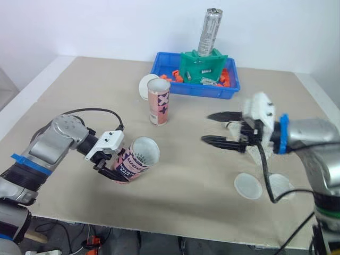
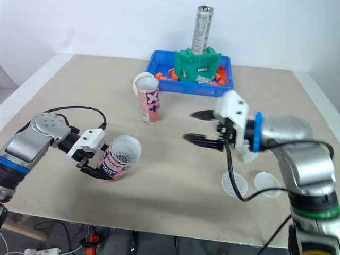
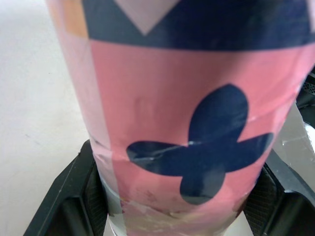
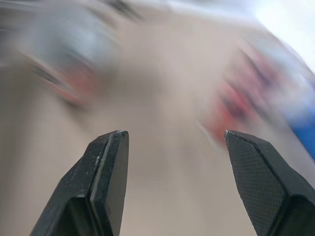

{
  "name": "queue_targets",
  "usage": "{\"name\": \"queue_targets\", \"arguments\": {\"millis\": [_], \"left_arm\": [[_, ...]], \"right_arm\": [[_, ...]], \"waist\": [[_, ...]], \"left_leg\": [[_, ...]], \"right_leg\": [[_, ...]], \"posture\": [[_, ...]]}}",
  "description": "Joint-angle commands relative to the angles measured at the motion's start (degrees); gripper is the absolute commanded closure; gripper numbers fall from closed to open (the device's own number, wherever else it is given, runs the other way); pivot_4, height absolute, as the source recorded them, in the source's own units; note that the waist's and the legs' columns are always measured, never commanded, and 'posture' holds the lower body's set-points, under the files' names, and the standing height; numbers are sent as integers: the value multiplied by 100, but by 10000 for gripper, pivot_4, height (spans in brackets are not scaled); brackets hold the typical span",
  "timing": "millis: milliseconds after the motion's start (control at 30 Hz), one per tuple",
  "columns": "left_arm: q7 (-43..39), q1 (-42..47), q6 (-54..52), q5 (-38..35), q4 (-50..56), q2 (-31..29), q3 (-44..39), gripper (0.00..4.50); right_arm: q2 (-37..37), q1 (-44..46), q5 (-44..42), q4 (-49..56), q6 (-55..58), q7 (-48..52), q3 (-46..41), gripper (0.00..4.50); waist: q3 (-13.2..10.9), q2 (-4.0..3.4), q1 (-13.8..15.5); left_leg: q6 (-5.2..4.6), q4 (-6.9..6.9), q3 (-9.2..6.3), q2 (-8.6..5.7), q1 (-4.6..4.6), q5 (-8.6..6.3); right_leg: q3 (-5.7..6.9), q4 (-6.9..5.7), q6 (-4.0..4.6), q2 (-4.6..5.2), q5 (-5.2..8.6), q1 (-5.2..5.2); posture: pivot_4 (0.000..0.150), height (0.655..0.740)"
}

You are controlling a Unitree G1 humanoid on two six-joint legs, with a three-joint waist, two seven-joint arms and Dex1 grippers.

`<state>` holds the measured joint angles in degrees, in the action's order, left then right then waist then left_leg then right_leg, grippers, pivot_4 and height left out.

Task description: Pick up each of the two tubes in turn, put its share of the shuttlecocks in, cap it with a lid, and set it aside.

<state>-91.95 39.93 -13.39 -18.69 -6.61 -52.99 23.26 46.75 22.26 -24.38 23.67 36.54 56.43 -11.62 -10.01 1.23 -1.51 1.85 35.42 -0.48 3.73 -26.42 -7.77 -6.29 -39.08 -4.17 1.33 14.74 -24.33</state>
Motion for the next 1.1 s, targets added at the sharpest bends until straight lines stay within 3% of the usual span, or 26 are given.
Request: {"name": "queue_targets", "arguments": {"millis": [33,233,500,1100], "left_arm": [[-55,-83,-47,-3,104,-56,-23,12604],[-55,145,70,19,-131,80,111,12604],[-55,245,197,28,-283,173,231,12604],[-55,187,133,14,-181,122,172,12604]], "right_arm": [[14,-1071,147,612,60,-608,-1483,11372],[-102,-2382,-127,738,217,-750,-2461,11372],[-293,-3357,85,-174,-293,-738,-2327,11372],[-138,-2297,214,-1668,-792,-804,-1193,11372]], "waist": [[1,-2,16],[1,-3,-18],[0,-2,-36],[1,-7,-59]], "left_leg": [[-1,-3,-3,-1,0,-1],[-3,8,-4,-1,12,-1],[-2,44,8,-8,24,0],[-3,37,7,-9,20,0]], "right_leg": [[0,0,-9,-2,1,1],[-2,0,-4,-2,7,16],[-10,10,-4,15,-13,42],[-11,11,-11,11,-7,41]], "posture": [[1500,7275],[1500,7275],[1500,7275],[1500,7275]]}}
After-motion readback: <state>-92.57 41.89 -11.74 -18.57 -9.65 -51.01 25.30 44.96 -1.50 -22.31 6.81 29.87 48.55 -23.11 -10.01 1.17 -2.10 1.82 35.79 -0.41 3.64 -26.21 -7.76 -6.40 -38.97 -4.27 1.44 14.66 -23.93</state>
